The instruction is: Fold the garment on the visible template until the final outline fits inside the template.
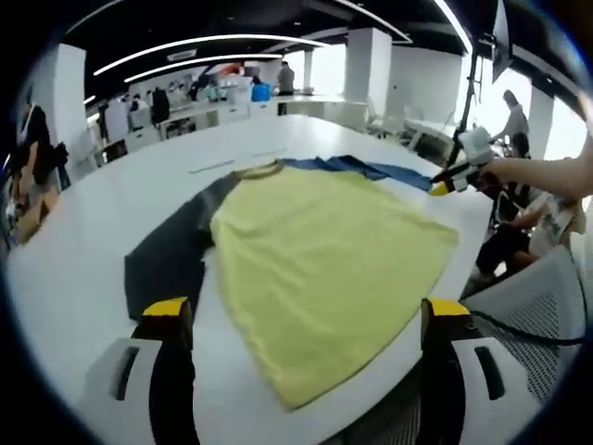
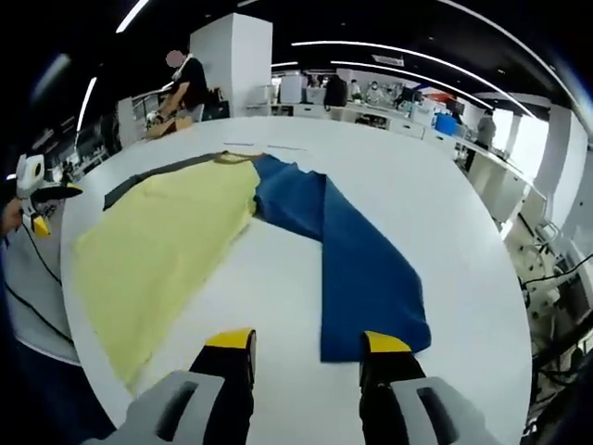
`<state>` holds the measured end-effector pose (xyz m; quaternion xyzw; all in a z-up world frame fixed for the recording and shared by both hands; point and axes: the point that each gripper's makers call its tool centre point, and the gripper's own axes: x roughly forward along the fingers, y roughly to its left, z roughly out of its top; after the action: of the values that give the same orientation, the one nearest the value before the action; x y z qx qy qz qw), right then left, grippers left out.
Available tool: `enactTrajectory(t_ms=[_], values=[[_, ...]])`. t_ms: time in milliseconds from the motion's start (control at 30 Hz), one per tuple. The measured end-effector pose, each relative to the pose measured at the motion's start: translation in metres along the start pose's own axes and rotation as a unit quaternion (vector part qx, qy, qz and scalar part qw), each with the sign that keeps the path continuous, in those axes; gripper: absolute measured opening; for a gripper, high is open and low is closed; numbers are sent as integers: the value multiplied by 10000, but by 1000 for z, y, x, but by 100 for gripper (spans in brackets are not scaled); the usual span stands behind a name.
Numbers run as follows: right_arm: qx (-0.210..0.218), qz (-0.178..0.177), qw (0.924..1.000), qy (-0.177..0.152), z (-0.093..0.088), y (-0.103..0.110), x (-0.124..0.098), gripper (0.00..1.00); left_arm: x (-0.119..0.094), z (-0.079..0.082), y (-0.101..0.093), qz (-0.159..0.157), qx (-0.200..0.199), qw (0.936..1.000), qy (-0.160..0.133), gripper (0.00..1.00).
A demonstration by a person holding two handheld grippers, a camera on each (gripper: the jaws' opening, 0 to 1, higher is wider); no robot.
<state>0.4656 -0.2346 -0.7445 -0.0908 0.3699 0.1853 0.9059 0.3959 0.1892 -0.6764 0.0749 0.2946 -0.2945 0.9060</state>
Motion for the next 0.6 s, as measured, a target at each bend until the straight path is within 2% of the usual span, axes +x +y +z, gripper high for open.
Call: enactTrajectory(t_ms=[133,233,267,367,500,600], values=[[-144,-62,9998,104,-3,-6,3,31,-2,4,2,6,-62,9999,-130,99],[-120,-85,9997,186,-8,-11,7,29,-4,7,1,-18,-104,9998,-190,99],[-22,-55,10000,80,-5,-10,8,28,-4,7,1,-37,-113,9997,-201,99],[-139,-46,9998,141,-6,-10,8,22,-6,11,2,-36,-102,9995,-296,99],[-115,-163,9994,268,-9,-16,7,11,-6,11,5,22,-100,9996,-273,98],[-109,-158,9994,295,-9,-17,8,8,-6,11,3,-3,-94,9996,-267,97]])
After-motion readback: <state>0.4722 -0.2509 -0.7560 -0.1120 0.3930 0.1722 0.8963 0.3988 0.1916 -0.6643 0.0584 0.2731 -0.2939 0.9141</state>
